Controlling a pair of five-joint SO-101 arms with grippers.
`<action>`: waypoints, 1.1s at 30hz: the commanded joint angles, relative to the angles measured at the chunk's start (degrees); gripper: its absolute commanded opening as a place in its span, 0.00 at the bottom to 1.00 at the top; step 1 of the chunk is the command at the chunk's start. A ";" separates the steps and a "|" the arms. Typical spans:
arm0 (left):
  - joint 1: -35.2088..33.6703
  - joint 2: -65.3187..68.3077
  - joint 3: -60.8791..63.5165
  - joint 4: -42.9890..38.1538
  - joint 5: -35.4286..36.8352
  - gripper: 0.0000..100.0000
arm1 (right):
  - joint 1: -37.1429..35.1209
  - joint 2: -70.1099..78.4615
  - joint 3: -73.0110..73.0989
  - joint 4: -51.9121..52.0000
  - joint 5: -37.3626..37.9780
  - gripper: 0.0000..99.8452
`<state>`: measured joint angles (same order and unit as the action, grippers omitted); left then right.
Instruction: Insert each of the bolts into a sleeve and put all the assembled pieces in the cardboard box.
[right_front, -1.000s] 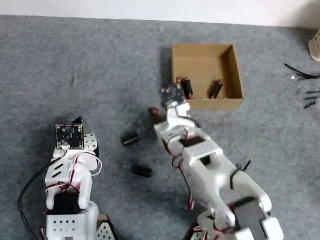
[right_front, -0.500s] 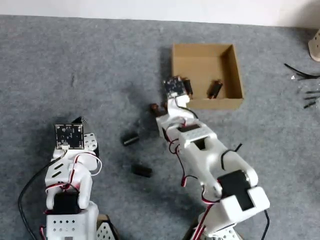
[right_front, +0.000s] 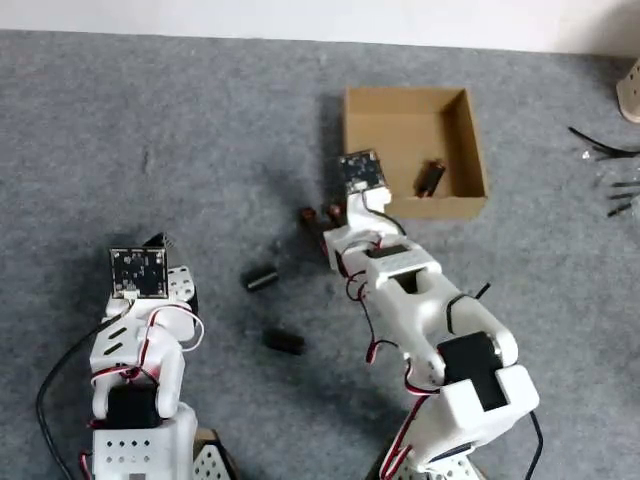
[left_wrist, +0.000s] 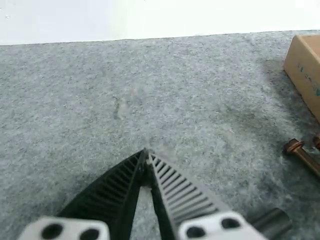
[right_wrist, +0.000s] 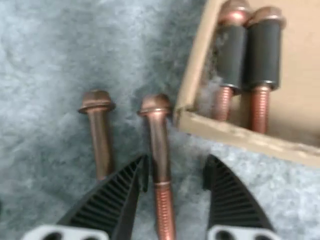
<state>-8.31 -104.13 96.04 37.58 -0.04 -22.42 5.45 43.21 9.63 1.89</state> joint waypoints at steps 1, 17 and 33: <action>-0.48 -0.40 1.10 -1.32 0.00 0.01 | -0.22 0.04 -1.01 0.40 0.44 0.12; -0.75 -0.48 1.10 -1.49 0.00 0.01 | -6.99 -22.37 6.37 7.52 0.62 0.12; -4.62 -0.57 1.10 -3.43 0.00 0.01 | -23.69 -18.77 9.36 8.57 17.67 0.27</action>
<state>-11.91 -104.13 96.04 35.82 -0.04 -45.27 -16.26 57.36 17.80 17.36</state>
